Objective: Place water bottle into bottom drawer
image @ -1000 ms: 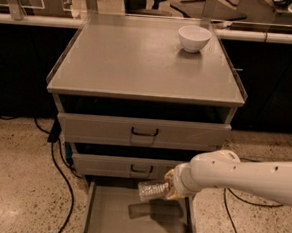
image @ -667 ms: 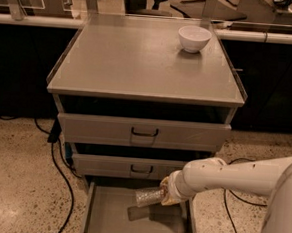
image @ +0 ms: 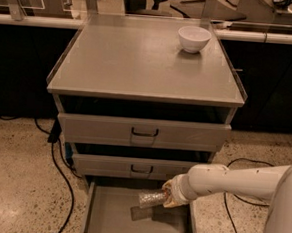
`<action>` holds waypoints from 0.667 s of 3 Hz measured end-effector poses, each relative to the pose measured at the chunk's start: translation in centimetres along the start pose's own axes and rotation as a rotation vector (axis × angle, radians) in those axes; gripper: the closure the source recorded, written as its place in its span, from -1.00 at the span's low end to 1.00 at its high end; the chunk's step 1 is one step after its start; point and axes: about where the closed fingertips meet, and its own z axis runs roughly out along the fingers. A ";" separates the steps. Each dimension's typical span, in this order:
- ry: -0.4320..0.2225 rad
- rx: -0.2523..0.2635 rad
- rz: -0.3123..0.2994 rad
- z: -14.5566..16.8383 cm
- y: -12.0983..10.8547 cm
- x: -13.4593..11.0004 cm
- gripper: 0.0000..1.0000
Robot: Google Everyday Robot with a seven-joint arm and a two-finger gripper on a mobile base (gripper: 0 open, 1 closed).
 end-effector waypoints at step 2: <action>-0.057 0.007 0.065 6.7 0.7 4.9 1.00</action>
Offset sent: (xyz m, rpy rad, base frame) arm 0.0325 -0.0325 -0.1313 0.0927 0.0531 -0.0699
